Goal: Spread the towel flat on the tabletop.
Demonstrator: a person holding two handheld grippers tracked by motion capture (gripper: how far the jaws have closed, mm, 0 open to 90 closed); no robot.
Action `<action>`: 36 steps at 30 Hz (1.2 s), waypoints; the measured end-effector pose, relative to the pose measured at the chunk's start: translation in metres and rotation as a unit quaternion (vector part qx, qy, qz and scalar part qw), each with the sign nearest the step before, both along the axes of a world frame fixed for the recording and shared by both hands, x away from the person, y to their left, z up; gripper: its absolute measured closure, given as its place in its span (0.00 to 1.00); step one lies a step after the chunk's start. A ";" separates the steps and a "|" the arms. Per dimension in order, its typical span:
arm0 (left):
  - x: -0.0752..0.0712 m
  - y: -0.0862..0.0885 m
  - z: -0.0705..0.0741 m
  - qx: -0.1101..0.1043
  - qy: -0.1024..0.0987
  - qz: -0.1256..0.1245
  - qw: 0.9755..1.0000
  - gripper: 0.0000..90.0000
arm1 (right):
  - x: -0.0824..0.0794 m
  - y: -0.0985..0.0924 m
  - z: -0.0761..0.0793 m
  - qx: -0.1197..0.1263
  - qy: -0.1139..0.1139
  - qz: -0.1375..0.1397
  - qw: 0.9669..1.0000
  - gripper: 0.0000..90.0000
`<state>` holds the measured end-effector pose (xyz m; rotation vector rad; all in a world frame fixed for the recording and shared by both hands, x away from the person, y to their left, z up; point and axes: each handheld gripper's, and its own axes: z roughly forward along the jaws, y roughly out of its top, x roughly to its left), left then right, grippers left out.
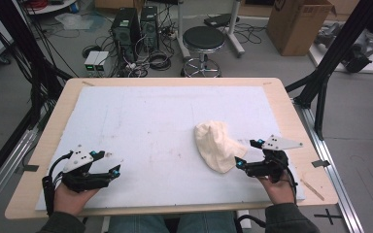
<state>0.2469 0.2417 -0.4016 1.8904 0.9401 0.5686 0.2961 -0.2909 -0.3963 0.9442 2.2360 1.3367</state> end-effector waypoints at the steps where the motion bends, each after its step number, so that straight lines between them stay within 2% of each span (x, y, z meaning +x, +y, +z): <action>1: 0.000 0.000 0.000 0.000 0.000 0.000 1.000 0.28 | 0.001 0.001 0.002 -0.003 -0.002 0.001 1.000 0.13; 6: 0.001 0.000 0.000 0.001 -0.003 0.000 1.000 0.28 | 0.005 0.005 0.009 -0.009 -0.003 0.007 1.000 0.13; 11: 0.001 -0.001 0.001 -0.001 -0.008 -0.002 1.000 0.28 | 0.013 0.012 0.017 -0.004 -0.006 0.010 1.000 0.13; 14: 0.002 -0.001 0.001 -0.001 -0.007 -0.001 1.000 0.28 | 0.021 0.020 0.023 -0.007 -0.002 0.017 1.000 0.13; 17: 0.002 -0.001 0.001 0.000 -0.007 -0.002 1.000 0.28 | 0.026 0.026 0.027 0.000 -0.002 0.019 1.000 0.13; 20: 0.002 -0.001 0.001 -0.002 -0.007 -0.002 1.000 0.28 | 0.033 0.039 0.031 -0.002 -0.002 0.029 1.000 0.16; 28: 0.001 0.000 0.001 0.000 -0.009 0.001 1.000 0.28 | 0.044 0.059 0.022 -0.020 0.008 0.046 0.999 0.20; 30: 0.002 0.000 0.001 0.001 -0.007 0.002 1.000 0.28 | 0.046 0.063 0.017 -0.014 0.015 0.049 0.999 0.24; 36: 0.001 0.000 0.001 0.003 -0.009 -0.001 1.000 0.28 | 0.050 0.066 0.000 -0.025 0.036 0.039 0.998 0.28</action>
